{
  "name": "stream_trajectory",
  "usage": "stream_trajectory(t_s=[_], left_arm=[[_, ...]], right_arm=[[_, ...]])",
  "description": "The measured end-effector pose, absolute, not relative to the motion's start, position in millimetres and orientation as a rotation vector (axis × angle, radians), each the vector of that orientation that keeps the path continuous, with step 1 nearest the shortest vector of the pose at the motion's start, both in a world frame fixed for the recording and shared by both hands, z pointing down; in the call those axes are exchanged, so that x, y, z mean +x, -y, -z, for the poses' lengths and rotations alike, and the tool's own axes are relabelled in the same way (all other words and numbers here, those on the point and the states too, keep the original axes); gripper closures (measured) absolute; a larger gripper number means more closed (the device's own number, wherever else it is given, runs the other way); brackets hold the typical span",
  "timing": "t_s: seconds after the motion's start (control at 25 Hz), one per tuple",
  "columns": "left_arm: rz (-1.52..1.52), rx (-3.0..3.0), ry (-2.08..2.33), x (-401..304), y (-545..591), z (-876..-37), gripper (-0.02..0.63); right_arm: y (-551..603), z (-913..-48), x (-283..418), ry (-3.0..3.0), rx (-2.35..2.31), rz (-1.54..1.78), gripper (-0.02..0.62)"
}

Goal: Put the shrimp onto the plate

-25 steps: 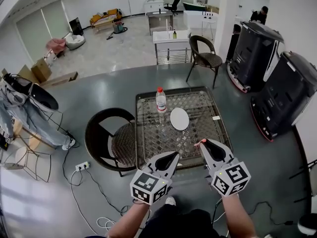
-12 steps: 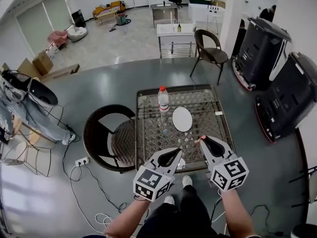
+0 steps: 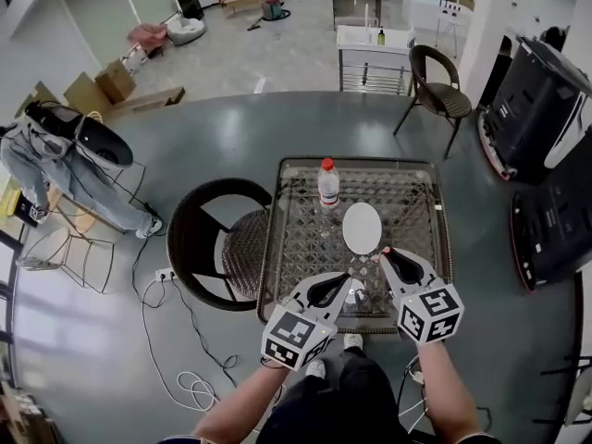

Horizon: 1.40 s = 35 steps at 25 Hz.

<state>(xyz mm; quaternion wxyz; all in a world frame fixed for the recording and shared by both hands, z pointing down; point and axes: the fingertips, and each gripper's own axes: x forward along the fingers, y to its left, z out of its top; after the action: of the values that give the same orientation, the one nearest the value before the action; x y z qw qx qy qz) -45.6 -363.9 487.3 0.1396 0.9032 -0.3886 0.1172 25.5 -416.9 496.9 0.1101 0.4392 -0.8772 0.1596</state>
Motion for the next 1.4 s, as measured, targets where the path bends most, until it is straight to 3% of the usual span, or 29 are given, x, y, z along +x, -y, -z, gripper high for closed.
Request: stream_trajectory(t_s=[0.88,1.4], left_arm=[[-0.474,2.403,1.204,-38,445,-578,0.597],[-0.493,2.294,1.222,-45,461,-613,0.597]], right_arm=[[533,-693,29,2.287,1.050,-0.816,0.532],[571,-749,4,2.165,0.907,-0.820,0.532]])
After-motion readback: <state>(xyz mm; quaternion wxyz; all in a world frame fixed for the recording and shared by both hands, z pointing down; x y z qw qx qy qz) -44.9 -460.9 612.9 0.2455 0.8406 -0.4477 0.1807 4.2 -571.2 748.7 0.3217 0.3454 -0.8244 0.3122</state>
